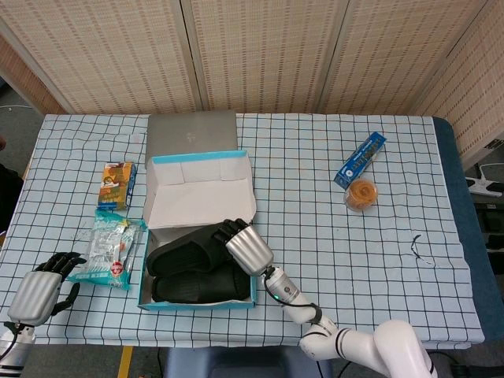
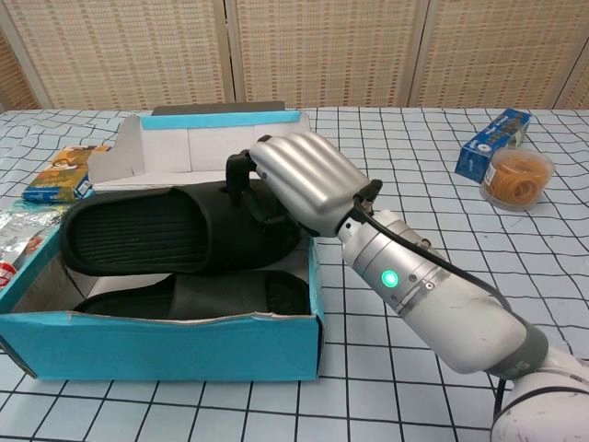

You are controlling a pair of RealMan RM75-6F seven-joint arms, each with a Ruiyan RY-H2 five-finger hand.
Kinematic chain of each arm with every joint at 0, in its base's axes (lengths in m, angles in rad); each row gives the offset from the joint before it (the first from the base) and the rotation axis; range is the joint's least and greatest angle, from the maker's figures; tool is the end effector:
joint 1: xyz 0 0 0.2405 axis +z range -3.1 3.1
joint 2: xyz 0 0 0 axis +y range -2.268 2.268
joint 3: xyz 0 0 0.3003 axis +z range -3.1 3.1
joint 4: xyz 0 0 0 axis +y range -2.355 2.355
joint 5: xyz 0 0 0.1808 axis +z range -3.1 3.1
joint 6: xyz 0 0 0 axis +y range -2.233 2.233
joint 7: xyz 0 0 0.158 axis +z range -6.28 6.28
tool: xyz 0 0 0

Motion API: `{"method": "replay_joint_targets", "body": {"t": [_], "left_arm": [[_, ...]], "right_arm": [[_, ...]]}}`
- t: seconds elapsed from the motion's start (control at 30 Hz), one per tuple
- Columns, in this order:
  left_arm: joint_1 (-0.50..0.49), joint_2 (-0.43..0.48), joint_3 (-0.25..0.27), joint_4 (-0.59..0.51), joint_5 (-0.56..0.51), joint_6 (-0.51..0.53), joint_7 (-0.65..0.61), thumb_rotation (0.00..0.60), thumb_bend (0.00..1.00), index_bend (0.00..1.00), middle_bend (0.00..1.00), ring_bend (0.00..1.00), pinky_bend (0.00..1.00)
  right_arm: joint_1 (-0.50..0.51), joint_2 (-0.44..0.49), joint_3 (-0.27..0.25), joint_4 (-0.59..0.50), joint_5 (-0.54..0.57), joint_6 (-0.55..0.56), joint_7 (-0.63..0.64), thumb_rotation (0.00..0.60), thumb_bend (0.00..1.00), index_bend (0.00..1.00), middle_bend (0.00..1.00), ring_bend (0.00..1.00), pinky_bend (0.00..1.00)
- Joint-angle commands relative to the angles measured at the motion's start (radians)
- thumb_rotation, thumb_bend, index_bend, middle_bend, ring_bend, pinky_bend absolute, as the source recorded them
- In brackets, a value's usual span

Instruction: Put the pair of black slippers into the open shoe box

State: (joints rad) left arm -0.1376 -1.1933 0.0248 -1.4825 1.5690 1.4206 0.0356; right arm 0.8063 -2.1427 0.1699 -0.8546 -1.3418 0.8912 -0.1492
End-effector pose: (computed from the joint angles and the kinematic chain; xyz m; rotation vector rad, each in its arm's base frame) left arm -0.3484 0.2008 0.1651 -1.5770 -0.8661 -0.8181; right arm -0.1217 -0.3445 -0.1759 2.0291 -0.9757 1.0044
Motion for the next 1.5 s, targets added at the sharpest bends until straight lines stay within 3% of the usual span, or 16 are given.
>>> {"method": "replay_joint_targets", "body": {"t": [0.03, 0.67, 0.93, 1.17, 1.5], "left_arm": [[-0.001, 0.0, -0.001, -0.001, -0.002, -0.001, -0.003, 0.6, 0.47, 0.27, 0.19, 0.18, 0.4], [0.0, 0.002, 0.001, -0.001, 0.002, 0.001, -0.007, 0.6, 0.47, 0.27, 0.19, 0.18, 0.4], [0.0, 0.004, -0.001, -0.003, 0.0, 0.004, -0.014, 0.6, 0.47, 0.27, 0.19, 0.18, 0.4], [0.0, 0.005, -0.002, -0.003, -0.001, 0.003, -0.018, 0.6, 0.47, 0.27, 0.19, 0.18, 0.4], [0.001, 0.005, -0.002, 0.0, 0.0, 0.007, -0.019, 0.6, 0.47, 0.27, 0.2, 0.17, 0.4]], "right_arm": [[-0.001, -0.008, 0.001, 0.021, 0.001, -0.007, 0.009, 0.6, 0.65, 0.51, 0.44, 0.3, 0.42], [-0.008, -0.027, -0.014, 0.097, -0.018, -0.034, 0.053, 0.6, 0.65, 0.51, 0.44, 0.3, 0.42], [-0.003, -0.035, -0.026, 0.123, -0.049, -0.037, 0.127, 0.6, 0.65, 0.51, 0.44, 0.29, 0.42], [0.0, -0.03, -0.05, 0.116, -0.09, -0.024, 0.19, 0.6, 0.65, 0.51, 0.44, 0.3, 0.42], [-0.002, -0.022, -0.063, 0.108, -0.098, -0.047, 0.184, 0.6, 0.65, 0.51, 0.44, 0.3, 0.42]]}}
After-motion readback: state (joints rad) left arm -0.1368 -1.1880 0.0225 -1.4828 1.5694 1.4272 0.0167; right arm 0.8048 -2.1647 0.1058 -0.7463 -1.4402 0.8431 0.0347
